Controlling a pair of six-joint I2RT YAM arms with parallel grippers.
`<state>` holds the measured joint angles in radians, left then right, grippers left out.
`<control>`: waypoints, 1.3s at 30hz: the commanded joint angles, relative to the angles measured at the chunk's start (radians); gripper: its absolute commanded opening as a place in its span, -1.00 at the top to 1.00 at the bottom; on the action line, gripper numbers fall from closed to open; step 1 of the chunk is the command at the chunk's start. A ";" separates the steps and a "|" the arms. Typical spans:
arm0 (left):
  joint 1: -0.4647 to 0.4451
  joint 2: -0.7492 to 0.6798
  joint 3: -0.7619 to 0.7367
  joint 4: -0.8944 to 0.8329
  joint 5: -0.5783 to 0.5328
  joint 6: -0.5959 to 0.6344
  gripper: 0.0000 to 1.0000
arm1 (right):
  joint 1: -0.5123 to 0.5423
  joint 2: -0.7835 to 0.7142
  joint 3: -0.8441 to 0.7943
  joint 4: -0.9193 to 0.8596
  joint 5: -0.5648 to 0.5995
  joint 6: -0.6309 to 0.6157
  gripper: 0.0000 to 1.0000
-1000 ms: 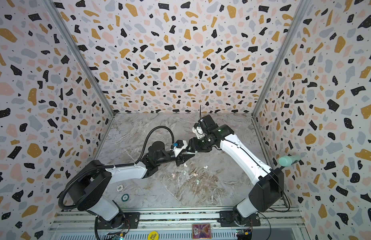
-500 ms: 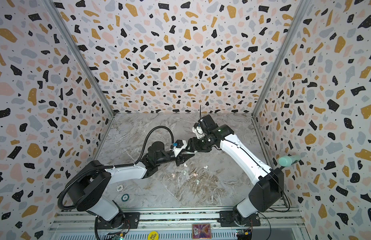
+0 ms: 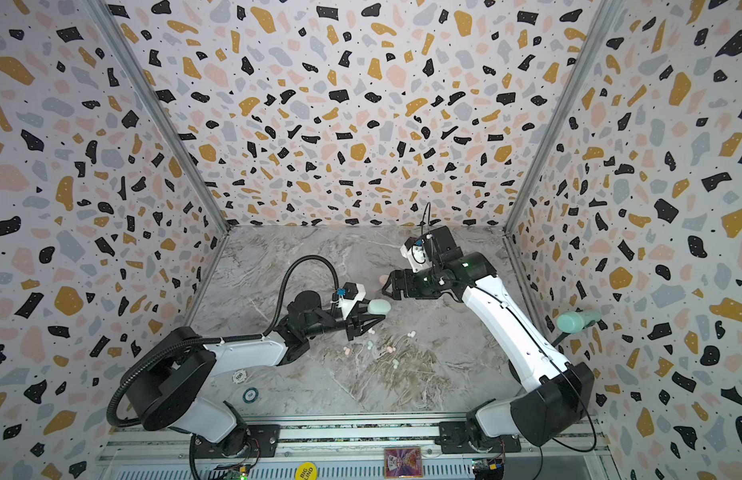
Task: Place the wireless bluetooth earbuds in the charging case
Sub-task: 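Hold the case base with the left gripper while the right gripper pries the lid open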
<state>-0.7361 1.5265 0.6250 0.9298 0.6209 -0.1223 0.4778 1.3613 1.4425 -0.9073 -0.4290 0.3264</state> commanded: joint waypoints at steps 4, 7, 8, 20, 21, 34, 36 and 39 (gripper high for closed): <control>-0.004 -0.087 -0.039 0.151 0.139 -0.140 0.36 | 0.086 -0.115 -0.007 0.028 0.060 -0.302 -0.76; -0.004 -0.122 -0.033 0.118 0.168 -0.139 0.37 | 0.117 -0.168 -0.029 0.076 0.058 -0.387 -0.75; -0.005 -0.132 -0.033 0.102 0.172 -0.130 0.37 | 0.123 -0.183 -0.035 0.091 0.046 -0.411 -0.74; -0.004 -0.138 -0.024 0.064 0.207 -0.084 0.45 | 0.265 -0.196 -0.076 0.098 0.070 -0.606 -0.67; -0.005 -0.136 -0.023 0.064 0.207 -0.084 0.45 | 0.275 -0.188 -0.079 0.090 0.083 -0.612 -0.66; -0.004 -0.154 -0.012 0.004 0.210 -0.042 0.47 | 0.292 -0.173 -0.117 0.084 0.213 -0.609 -0.59; -0.004 -0.158 -0.011 -0.007 0.212 -0.032 0.47 | 0.291 -0.171 -0.120 0.084 0.228 -0.605 -0.59; -0.005 -0.164 -0.010 -0.014 0.208 -0.026 0.47 | 0.291 -0.167 -0.122 0.081 0.234 -0.602 -0.59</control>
<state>-0.7361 1.3914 0.5934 0.8879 0.8066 -0.1764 0.7689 1.1992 1.3254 -0.8047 -0.2298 -0.2729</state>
